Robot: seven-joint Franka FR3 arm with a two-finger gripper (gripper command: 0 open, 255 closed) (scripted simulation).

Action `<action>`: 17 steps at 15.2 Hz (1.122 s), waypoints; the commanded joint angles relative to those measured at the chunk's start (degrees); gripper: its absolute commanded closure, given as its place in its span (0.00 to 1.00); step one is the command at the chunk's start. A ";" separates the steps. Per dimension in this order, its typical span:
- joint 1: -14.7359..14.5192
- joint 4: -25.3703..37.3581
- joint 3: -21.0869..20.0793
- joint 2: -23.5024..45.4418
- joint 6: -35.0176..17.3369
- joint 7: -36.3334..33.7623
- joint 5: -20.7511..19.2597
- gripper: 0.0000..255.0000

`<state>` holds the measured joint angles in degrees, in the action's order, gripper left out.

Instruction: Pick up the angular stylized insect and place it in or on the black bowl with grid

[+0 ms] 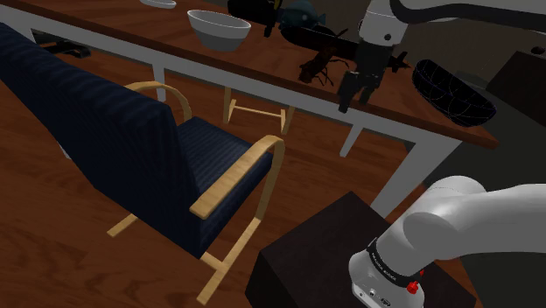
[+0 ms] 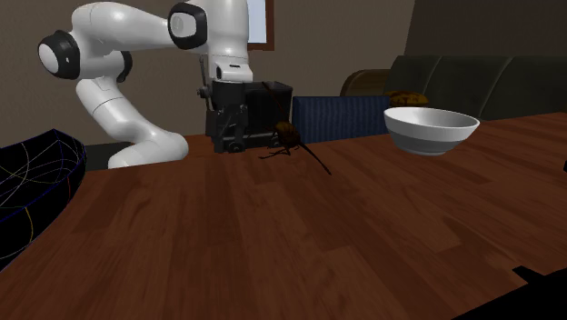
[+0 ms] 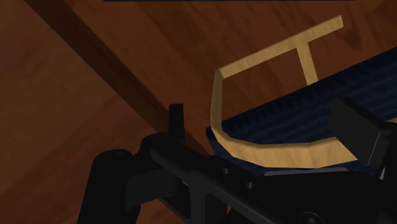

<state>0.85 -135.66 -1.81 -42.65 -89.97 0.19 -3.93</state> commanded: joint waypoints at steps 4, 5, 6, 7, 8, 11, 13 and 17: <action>-2.61 4.53 5.34 1.97 -0.08 13.56 -2.26 0.00; -3.57 6.29 7.07 2.89 -0.08 18.08 -2.76 0.00; -4.61 8.19 8.80 3.92 -0.04 22.58 -3.14 0.00; -5.68 10.21 10.50 5.07 0.04 27.08 -3.38 0.00; -6.77 12.36 12.16 6.33 0.18 31.60 -3.46 0.00; -10.35 19.61 17.09 10.75 1.08 45.15 -2.89 0.00; -12.84 25.14 20.33 14.23 2.18 54.26 -1.75 0.00; -13.44 23.92 21.29 14.66 0.30 56.79 -1.49 0.00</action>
<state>-12.49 -111.10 19.34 -27.89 -89.07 56.49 -5.42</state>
